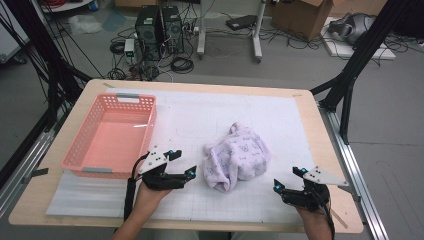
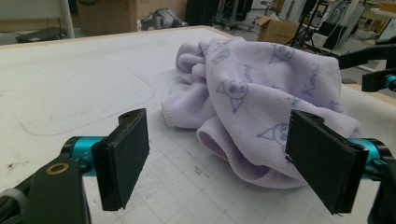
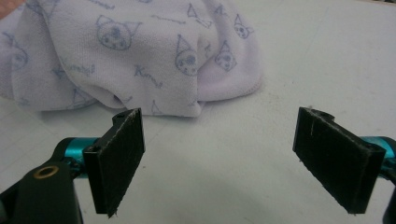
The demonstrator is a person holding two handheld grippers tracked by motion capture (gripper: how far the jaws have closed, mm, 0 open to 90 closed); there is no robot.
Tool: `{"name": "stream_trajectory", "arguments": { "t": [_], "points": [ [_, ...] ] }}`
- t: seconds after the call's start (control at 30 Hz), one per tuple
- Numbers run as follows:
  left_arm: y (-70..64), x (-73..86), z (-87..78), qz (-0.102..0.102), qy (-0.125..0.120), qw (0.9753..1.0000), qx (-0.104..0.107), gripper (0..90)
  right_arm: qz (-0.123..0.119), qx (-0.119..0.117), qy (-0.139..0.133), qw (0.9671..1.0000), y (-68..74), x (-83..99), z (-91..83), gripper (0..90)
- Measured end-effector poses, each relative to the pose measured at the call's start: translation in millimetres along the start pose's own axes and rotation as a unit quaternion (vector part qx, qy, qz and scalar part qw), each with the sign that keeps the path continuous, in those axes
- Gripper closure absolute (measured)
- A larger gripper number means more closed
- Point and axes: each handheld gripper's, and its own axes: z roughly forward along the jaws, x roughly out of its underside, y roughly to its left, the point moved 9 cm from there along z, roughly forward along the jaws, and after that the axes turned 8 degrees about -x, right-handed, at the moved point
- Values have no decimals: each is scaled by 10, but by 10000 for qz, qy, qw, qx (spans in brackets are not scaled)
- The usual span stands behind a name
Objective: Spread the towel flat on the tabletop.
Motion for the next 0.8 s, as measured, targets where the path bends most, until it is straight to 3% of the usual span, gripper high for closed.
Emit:
{"name": "stream_trajectory", "arguments": {
  "t": [0.2, 0.3, 0.37, 0.5, 0.6, 0.63, 0.67, 0.7, 0.8],
  "points": [
    [19, 37, 22, -15, 83, 10000, 13, 236, 77, -66, -4, 9999, -13, -64, 70, 154],
    [6, 66, 18, -29, 138, 9998, 152, 292, 112, -170, 31, 9998, -36, -104, 158, 167],
    [-9, 81, 23, -74, 179, 9995, 234, 344, 120, -274, 67, 9995, -37, -152, 235, 244],
    [-21, 115, 57, -53, 280, 9993, 255, 338, -20, -477, 186, 9987, -48, -263, 482, 415],
    [-35, 155, 81, -63, 372, 9988, 306, 335, -2, -485, 390, 9981, -76, -312, 713, 468],
    [-37, 168, 88, -52, 420, 9986, 310, 335, -8, -551, 506, 9972, -72, -304, 790, 510],
    [-38, 178, 96, -38, 446, 9985, 320, 335, -44, -727, 862, 9936, -36, -240, 912, 655],
    [-40, 184, 103, -42, 458, 9984, 329, 336, -103, -869, 1007, 9911, 8, -205, 941, 730],
    [-41, 199, 114, -58, 510, 9981, 347, 336, -305, -916, 1029, 9900, 65, -200, 915, 808]
  ]
}}
